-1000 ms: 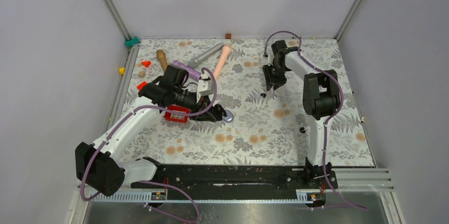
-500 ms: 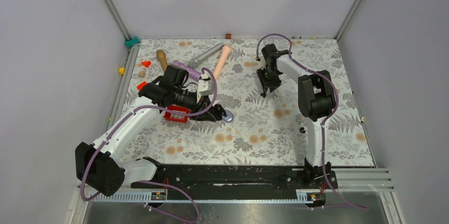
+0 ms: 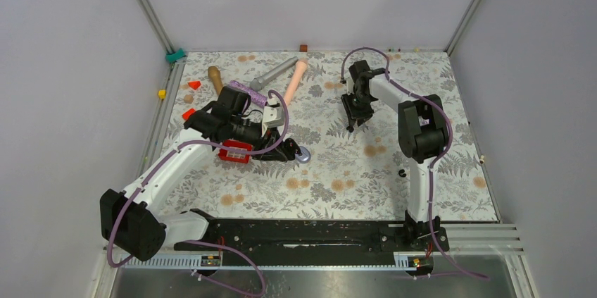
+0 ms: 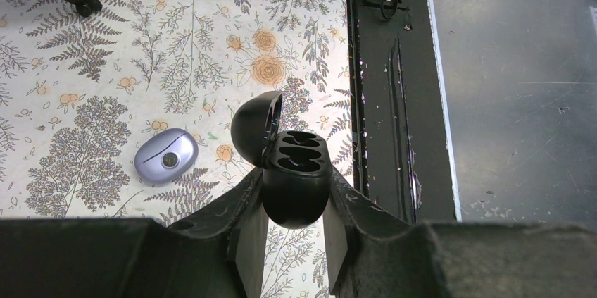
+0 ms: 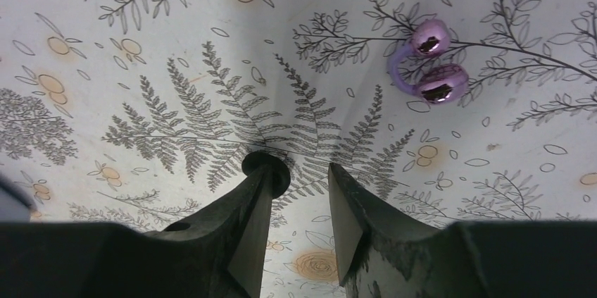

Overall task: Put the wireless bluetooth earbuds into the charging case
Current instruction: Pick up the earbud from the center of the board.

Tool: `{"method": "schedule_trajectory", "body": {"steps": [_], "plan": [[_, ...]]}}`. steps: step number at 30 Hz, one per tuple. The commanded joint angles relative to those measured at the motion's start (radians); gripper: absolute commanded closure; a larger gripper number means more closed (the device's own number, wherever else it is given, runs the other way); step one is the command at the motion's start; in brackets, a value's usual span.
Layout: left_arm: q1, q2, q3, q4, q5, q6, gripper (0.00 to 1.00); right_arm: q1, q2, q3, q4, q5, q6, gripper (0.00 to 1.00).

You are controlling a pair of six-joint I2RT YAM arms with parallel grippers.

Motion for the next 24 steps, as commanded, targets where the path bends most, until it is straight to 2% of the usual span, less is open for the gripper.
{"method": "schedule_trajectory", "body": {"steps": [1,8,12,20,24], "plan": [[-0.001,-0.018,-0.003,0.033,0.006,0.022,1.00,0.016,-0.053,-0.007,-0.009,-0.066,-0.001,0.58],[0.000,-0.016,-0.002,0.033,0.004,0.024,1.00,0.021,-0.056,-0.027,-0.008,-0.112,-0.010,0.60],[-0.001,-0.014,-0.002,0.033,0.004,0.023,1.00,0.021,-0.059,-0.031,-0.008,-0.148,-0.013,0.65],[-0.001,-0.012,-0.002,0.033,0.005,0.022,1.00,0.022,-0.063,-0.029,-0.015,-0.184,-0.015,0.84],[-0.001,-0.012,-0.001,0.033,0.007,0.022,1.00,0.022,-0.071,-0.025,-0.020,-0.199,-0.018,0.90]]}}
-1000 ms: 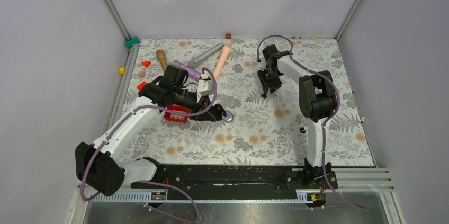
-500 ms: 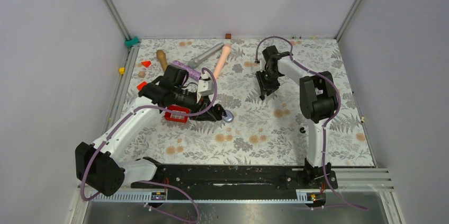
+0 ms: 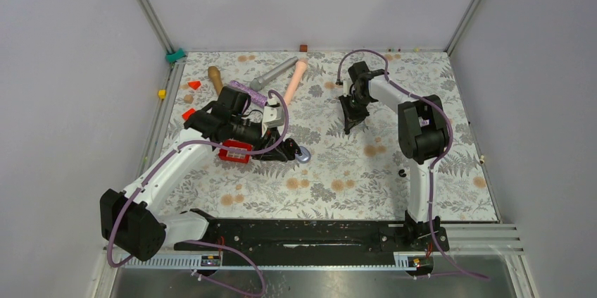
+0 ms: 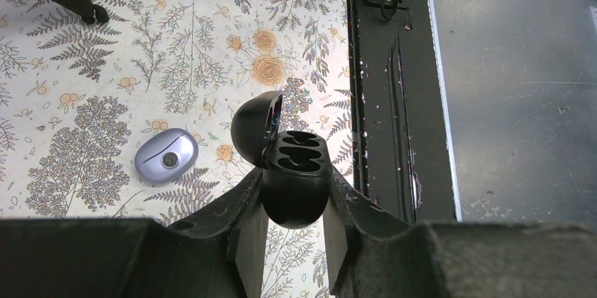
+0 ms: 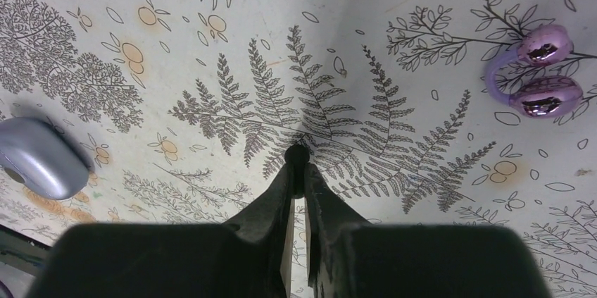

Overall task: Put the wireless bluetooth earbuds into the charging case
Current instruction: Pick up the earbud from the center of the board.

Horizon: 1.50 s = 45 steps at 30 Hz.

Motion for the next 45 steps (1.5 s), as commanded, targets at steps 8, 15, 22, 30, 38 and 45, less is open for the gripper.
{"method": "schedule_trajectory", "body": {"steps": [8,15,22,30,38,45], "plan": [[-0.001,-0.005,0.001,0.032,0.014,0.022,1.00,0.013,-0.190,0.007,-0.062,-0.072,-0.046,0.92],[-0.001,0.009,0.010,0.033,0.026,0.010,1.00,0.013,-0.400,-0.038,-0.033,-0.125,-0.068,0.93],[-0.001,0.045,0.027,0.033,0.028,-0.010,1.00,0.019,-0.593,-0.047,0.035,-0.224,-0.061,0.93],[-0.001,0.016,0.013,0.071,0.014,-0.037,1.00,0.108,-0.805,-0.196,0.252,-0.343,-0.001,0.93],[-0.001,-0.019,0.018,0.088,0.061,-0.063,1.00,0.209,-0.928,-0.334,0.476,-0.389,0.059,0.93],[-0.001,-0.040,0.006,0.104,0.052,-0.077,1.00,0.234,-0.895,-0.270,0.453,-0.490,0.131,0.93]]}}
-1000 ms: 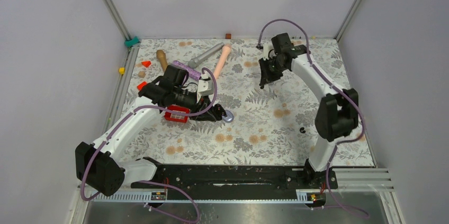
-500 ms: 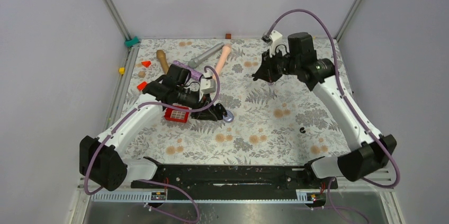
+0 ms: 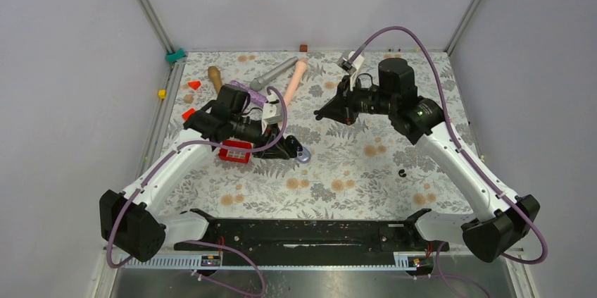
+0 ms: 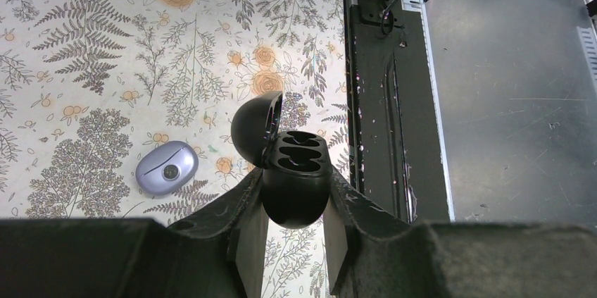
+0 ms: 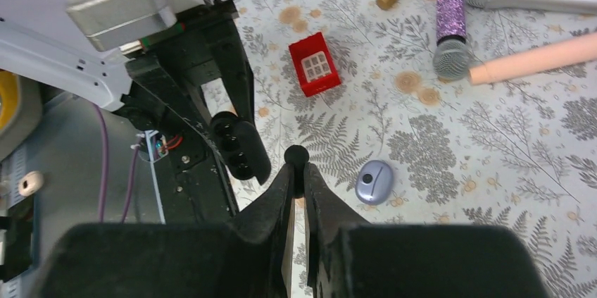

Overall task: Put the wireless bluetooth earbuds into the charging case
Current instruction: Pick up the earbud from the center of the board, then place the earbud in the charging case.

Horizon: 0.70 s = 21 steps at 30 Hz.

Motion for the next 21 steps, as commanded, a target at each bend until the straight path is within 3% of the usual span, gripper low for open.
{"method": "schedule_trajectory", "body": {"steps": [1,11,17,21], "plan": [[-0.001,-0.042,0.013,0.047,0.025,-0.013,1.00,0.020,0.000,0.059,0.049,-0.085,0.052,0.93],[-0.002,0.007,0.097,0.065,0.086,-0.061,1.00,0.052,-0.068,0.018,0.098,-0.126,0.062,0.93],[-0.003,0.019,0.053,0.196,0.142,-0.174,1.00,0.067,-0.094,-0.049,0.164,-0.133,0.070,0.93],[-0.003,0.012,0.040,0.202,0.173,-0.185,1.00,0.082,-0.094,-0.081,0.188,-0.161,0.060,0.93]]}}
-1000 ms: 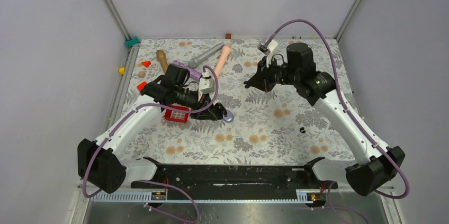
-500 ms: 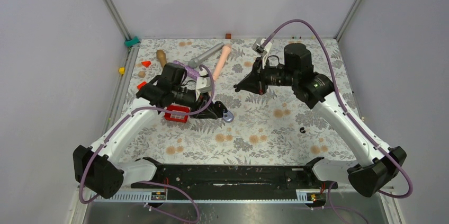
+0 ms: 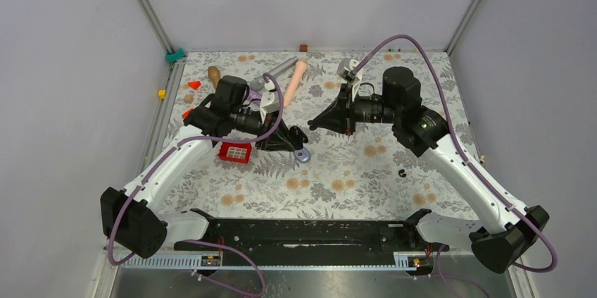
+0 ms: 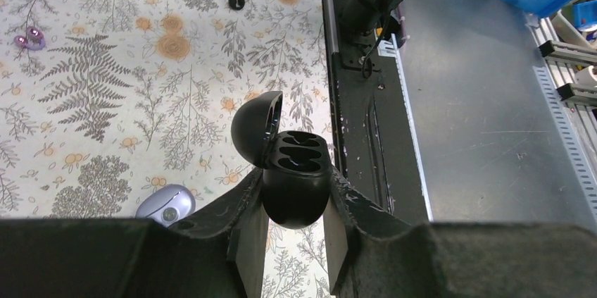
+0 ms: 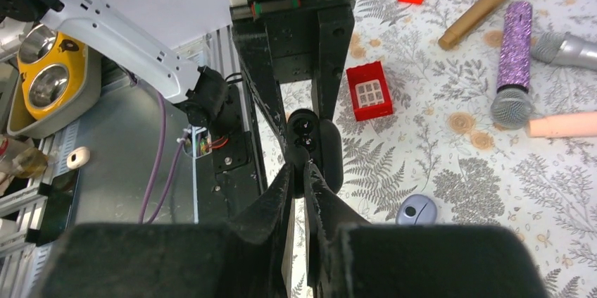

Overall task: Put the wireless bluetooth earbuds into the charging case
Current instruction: Place the earbud in the charging case.

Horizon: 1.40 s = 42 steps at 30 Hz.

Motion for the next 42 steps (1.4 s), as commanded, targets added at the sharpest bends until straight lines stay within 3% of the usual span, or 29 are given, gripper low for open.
{"method": "schedule_trajectory", "body": {"steps": [1,12,42], "plan": [[-0.003,-0.016,-0.012,0.082,0.088,-0.040,1.00,0.026,-0.005,-0.031,0.071,-0.056,-0.001,0.93],[-0.008,-0.009,-0.050,0.094,0.123,-0.035,1.00,0.092,0.046,-0.029,0.063,-0.049,-0.029,0.93],[-0.012,0.021,-0.061,0.094,0.157,-0.038,1.00,0.131,0.094,-0.081,0.111,0.036,-0.055,0.91]]}}
